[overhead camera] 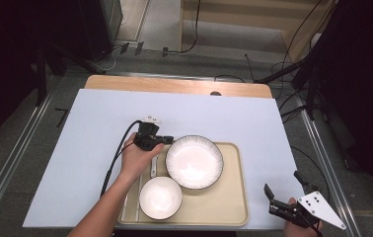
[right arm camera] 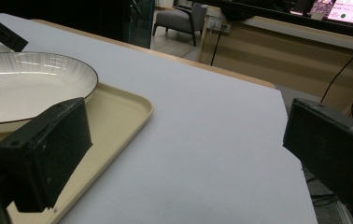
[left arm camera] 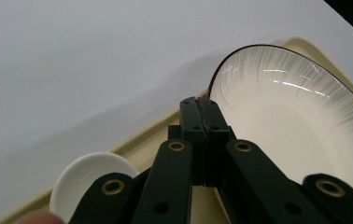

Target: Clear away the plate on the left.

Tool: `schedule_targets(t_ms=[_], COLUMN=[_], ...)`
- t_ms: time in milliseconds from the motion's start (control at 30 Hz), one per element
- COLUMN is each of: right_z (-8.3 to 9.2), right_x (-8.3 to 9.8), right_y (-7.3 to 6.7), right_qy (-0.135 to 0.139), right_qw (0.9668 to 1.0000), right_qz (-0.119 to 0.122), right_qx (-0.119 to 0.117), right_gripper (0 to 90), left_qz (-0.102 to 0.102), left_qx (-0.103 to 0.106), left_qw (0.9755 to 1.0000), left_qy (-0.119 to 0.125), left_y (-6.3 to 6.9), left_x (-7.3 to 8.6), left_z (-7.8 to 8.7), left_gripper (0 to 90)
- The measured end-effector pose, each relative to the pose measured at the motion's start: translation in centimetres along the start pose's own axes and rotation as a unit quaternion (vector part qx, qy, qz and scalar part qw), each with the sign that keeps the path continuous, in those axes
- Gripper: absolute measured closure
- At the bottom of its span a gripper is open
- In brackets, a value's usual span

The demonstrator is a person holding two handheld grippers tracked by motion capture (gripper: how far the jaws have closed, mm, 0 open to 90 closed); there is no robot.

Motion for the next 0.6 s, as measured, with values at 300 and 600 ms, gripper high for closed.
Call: schedule_targets(t_ms=[300, 600], right_z=[0.1, 0.0], right_x=[-0.1, -0.1], right_y=[-0.1, -0.1], right_qy=[0.001, 0.001], right_qw=[1.0000, 1.0000], right_qz=[0.002, 0.004], right_qx=[0.002, 0.001], right_gripper=[1.4, 1.4], left_qz=[0.008, -0.008], left_qx=[0.010, -0.006], left_qw=[0.9997, 0.9998], left_qy=[0.020, -0.019], left_y=[0.5, 0.2], left_x=[-0.6, 0.9], left_z=[0.5, 0.2], left_gripper=[90.0, 90.0])
Point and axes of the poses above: each handheld gripper's, and its own axes: z roughly backward along the jaws, x roughly out of its underside, y roughly to its right, the point moved 10 cm from there along -z, roughly forward along the jaws, and after that the axes turned 1 degree about -y, right-handed, at the moved point
